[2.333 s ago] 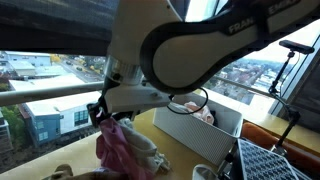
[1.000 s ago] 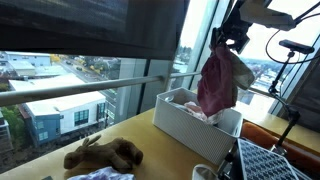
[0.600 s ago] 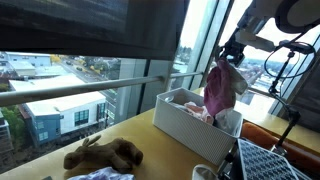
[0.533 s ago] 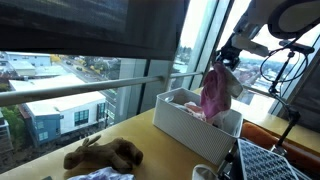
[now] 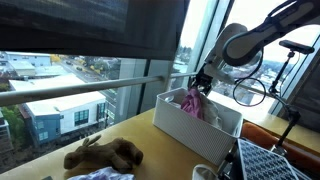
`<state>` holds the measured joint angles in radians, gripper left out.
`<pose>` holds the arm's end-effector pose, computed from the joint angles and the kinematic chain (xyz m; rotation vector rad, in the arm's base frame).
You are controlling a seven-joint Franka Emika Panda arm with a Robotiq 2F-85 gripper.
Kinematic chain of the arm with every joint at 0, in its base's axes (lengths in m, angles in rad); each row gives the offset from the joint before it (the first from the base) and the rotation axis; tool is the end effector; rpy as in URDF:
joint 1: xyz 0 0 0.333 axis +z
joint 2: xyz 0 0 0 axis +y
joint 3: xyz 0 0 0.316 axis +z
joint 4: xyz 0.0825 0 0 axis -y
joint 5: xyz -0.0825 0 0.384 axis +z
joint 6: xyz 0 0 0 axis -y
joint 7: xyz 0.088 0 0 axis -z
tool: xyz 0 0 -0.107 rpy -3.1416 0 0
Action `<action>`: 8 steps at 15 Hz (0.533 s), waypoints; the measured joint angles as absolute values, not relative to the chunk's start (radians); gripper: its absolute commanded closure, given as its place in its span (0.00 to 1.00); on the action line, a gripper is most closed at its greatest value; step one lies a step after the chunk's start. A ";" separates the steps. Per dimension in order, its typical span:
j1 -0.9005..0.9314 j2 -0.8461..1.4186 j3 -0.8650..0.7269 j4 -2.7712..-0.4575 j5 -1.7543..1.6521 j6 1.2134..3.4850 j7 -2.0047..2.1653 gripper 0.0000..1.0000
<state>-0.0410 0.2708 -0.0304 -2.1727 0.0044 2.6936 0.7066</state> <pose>0.5843 -0.0416 0.2925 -2.8184 1.1578 -0.3667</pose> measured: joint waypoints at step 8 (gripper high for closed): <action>0.087 0.227 -0.065 -2.017 -0.101 2.504 0.677 0.12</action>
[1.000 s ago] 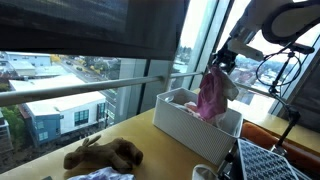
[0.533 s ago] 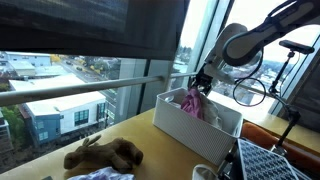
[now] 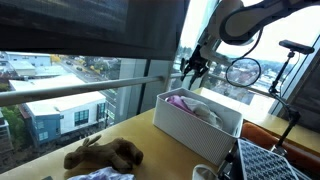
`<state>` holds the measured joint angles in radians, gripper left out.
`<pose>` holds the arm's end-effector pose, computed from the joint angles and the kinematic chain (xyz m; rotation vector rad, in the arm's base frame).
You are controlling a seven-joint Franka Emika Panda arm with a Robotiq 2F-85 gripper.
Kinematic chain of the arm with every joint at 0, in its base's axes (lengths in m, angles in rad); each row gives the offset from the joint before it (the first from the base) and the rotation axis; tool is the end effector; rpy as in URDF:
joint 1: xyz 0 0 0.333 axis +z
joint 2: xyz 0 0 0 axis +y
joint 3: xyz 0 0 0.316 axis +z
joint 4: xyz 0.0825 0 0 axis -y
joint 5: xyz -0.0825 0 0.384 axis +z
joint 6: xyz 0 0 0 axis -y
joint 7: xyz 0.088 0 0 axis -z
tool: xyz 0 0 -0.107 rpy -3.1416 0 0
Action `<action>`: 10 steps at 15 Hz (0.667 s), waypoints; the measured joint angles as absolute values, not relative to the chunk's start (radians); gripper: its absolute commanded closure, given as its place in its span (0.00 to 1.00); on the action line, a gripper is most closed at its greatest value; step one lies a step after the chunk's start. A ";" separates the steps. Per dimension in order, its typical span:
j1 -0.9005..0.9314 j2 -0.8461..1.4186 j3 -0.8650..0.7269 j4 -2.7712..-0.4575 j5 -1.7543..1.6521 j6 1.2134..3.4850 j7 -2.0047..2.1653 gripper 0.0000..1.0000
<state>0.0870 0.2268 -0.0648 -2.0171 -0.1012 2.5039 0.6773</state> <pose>0.6154 0.0159 0.3669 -2.9744 0.8845 -0.4263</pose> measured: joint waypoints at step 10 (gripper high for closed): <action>0.296 0.234 0.162 -1.894 -0.201 2.349 0.743 0.00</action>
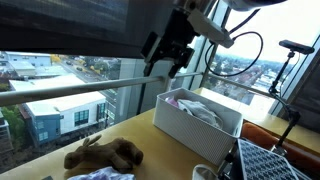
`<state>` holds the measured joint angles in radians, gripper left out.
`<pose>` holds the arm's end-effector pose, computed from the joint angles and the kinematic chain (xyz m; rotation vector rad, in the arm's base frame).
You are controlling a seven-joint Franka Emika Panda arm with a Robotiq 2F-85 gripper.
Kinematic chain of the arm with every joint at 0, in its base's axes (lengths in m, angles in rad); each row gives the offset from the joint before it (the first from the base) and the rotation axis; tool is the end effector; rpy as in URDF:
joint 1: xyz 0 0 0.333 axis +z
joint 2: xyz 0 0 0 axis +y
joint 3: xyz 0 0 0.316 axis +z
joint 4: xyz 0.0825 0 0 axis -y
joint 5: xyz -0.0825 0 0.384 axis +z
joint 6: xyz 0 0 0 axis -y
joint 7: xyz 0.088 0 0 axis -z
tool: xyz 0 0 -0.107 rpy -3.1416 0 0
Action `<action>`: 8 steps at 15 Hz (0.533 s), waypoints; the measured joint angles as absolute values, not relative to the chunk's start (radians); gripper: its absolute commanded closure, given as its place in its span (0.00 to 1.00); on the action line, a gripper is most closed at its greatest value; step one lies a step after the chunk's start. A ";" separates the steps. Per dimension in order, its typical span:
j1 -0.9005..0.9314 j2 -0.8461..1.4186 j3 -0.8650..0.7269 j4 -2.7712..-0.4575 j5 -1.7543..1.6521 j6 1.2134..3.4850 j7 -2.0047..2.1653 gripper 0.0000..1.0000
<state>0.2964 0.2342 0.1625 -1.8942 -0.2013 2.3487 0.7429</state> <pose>0.5705 0.2726 0.4048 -3.0793 0.2582 -0.3943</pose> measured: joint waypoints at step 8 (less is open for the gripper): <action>0.405 0.713 0.182 -1.563 -0.107 2.351 0.625 0.00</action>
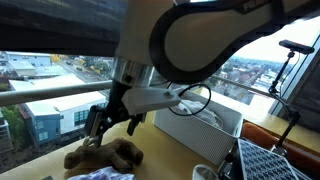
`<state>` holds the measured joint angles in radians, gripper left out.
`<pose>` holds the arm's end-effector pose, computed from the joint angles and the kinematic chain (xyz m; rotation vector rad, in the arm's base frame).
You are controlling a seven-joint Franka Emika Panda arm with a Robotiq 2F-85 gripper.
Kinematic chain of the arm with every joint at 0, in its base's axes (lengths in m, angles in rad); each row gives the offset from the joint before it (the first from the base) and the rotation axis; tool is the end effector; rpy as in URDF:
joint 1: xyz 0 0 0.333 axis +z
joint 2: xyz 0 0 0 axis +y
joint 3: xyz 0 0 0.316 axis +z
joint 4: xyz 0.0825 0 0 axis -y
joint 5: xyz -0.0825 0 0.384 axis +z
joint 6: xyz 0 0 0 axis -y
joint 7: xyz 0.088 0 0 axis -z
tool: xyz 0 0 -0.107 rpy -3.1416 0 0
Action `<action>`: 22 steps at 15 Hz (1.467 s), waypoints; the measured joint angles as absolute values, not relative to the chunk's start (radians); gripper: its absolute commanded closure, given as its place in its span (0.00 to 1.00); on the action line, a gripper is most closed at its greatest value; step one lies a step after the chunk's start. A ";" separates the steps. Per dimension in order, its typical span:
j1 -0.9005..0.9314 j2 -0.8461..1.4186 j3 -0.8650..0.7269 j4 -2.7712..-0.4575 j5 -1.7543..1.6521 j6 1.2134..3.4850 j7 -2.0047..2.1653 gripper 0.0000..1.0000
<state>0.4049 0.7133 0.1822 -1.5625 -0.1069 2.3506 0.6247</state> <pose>0.6041 0.3763 0.2383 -3.0595 0.0221 -0.0777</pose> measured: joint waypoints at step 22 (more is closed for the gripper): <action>0.524 1.258 0.190 -0.921 0.042 2.018 0.667 0.99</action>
<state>0.5244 1.2584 0.1903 -0.9215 0.0424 2.0182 0.6669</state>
